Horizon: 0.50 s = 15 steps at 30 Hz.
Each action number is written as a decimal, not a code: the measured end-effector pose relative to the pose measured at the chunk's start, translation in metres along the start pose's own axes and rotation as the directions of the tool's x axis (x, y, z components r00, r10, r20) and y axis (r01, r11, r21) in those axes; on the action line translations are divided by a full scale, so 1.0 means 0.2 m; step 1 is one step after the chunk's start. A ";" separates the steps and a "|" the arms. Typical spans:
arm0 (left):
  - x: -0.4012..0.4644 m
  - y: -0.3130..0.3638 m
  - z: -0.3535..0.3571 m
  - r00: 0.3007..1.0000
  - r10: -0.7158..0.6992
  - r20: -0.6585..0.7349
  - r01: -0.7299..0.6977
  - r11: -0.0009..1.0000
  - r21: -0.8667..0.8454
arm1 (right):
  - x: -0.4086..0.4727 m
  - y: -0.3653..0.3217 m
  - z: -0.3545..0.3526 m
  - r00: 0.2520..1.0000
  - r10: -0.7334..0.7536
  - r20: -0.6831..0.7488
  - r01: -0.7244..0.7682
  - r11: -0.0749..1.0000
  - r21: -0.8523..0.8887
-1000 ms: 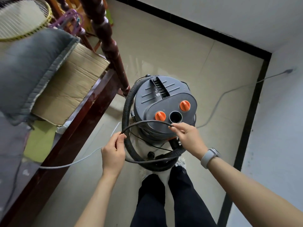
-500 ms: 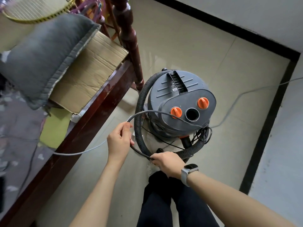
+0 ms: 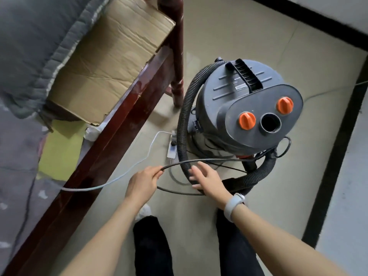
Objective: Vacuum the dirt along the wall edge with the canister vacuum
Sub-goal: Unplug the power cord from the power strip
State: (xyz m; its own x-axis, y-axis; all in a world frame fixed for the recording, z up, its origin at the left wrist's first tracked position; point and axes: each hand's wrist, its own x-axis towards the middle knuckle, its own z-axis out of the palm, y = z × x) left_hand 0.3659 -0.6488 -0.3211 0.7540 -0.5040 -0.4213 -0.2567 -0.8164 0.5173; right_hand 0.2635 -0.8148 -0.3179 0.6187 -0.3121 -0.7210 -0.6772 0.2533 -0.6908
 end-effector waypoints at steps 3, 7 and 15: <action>0.04 -0.15 0.03 0.985 0.163 0.054 -0.165 0.985 0.042 | 0.14 -0.01 0.21 0.964 0.146 -0.222 -0.077 0.953 0.293; 0.16 -0.30 0.16 0.971 0.183 0.156 -0.198 0.976 0.086 | 0.35 0.13 0.32 0.851 0.170 -0.497 -0.108 0.982 0.152; 0.27 -0.52 0.45 0.941 0.078 0.331 -0.107 0.992 0.071 | 0.46 0.49 0.29 0.900 0.206 -0.385 -0.394 0.763 -0.512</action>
State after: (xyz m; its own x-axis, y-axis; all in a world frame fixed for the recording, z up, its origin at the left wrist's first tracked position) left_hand 0.3798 -0.6165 -0.4643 0.4892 -0.6305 -0.6026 -0.3779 -0.7759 0.5051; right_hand 0.2774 -0.7655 -0.4558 0.2639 -0.5808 -0.7701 -0.9645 -0.1525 -0.2154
